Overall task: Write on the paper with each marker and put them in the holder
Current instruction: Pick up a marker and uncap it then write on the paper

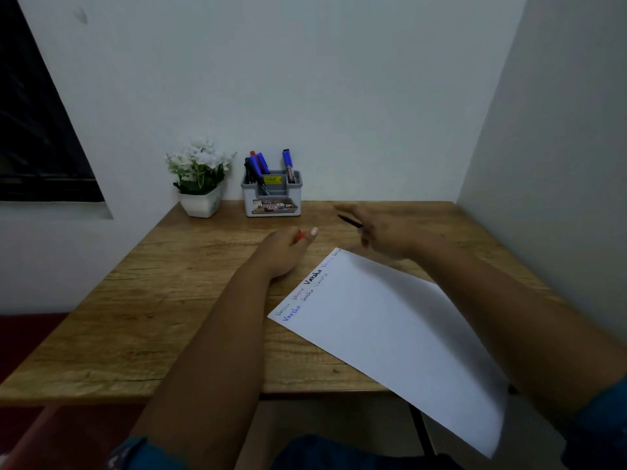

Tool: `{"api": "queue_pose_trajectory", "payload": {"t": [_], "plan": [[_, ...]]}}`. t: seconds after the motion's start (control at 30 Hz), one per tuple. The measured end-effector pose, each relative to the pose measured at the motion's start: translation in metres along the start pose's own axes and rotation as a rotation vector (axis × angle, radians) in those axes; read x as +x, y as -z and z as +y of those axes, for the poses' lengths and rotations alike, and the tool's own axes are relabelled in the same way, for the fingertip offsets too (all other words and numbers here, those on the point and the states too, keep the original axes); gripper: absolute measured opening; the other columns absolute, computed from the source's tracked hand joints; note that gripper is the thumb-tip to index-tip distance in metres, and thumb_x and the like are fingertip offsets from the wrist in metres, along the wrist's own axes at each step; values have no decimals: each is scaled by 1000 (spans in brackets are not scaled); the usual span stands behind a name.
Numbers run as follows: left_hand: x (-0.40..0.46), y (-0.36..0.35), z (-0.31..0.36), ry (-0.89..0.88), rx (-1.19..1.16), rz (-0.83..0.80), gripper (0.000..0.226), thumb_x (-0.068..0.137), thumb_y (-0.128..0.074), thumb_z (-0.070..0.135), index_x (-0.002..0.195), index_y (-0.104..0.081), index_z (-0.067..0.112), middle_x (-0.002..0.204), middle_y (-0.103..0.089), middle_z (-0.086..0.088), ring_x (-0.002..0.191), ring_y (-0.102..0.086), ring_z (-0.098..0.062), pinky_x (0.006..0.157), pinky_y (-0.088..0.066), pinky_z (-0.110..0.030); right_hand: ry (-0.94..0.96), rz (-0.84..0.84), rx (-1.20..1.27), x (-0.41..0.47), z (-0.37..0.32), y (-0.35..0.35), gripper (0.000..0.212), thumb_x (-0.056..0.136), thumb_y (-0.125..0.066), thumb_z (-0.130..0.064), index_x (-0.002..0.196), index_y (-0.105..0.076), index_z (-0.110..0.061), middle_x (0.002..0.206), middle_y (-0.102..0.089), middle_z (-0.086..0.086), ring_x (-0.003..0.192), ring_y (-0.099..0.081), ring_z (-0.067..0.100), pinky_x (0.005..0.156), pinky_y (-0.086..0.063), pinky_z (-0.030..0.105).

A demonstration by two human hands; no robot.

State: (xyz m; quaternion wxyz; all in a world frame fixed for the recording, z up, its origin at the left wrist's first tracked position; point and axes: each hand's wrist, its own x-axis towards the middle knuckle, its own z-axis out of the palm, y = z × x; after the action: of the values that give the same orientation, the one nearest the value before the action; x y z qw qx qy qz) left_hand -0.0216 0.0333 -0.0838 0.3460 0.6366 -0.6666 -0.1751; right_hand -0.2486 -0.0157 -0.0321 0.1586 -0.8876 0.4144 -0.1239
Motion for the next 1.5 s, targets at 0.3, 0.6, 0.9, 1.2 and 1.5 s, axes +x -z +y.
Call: {"api": "queue_pose_trajectory", "payload": {"t": [0.3, 0.6, 0.9, 1.2, 1.5], "plan": [[16, -11, -11, 48, 160, -72, 47, 74, -70, 62, 89, -53, 20, 83, -58, 6, 76, -52, -12, 62, -39, -29, -62, 14, 1110, 1, -2, -25, 18, 89, -66, -15, 104, -57, -12, 88, -67, 14, 95, -61, 27, 73, -51, 26], [21, -8, -11, 103, 138, -140, 51, 71, -73, 62, 95, -55, 21, 91, -59, 5, 83, -55, -14, 72, -45, -32, -84, 120, 1066, 6, 4, -59, 26, 93, -64, -22, 79, -73, -2, 69, -70, 8, 53, -58, 8, 55, -48, 16], [20, -2, -9, 99, 35, -237, 52, 71, -81, 47, 106, -52, 20, 96, -55, 7, 83, -51, -6, 68, -41, -22, 10, 144, 687, 8, 11, -57, 7, 80, -67, 0, 81, -71, -5, 80, -72, 9, 75, -64, 12, 70, -51, 26], [19, -1, -9, 97, 26, -230, 51, 70, -83, 45, 104, -54, 18, 95, -57, 5, 86, -54, -12, 77, -47, -27, 66, 102, 687, 5, 11, -54, 15, 80, -67, 7, 80, -74, -7, 85, -72, 15, 81, -64, 16, 75, -51, 31], [19, 0, -8, 101, 32, -229, 52, 69, -83, 45, 104, -55, 18, 95, -58, 5, 85, -54, -11, 74, -45, -26, 78, 94, 507, 6, 10, -55, 11, 79, -72, -3, 80, -75, -14, 88, -74, 3, 86, -67, 17, 76, -52, 29]]}}
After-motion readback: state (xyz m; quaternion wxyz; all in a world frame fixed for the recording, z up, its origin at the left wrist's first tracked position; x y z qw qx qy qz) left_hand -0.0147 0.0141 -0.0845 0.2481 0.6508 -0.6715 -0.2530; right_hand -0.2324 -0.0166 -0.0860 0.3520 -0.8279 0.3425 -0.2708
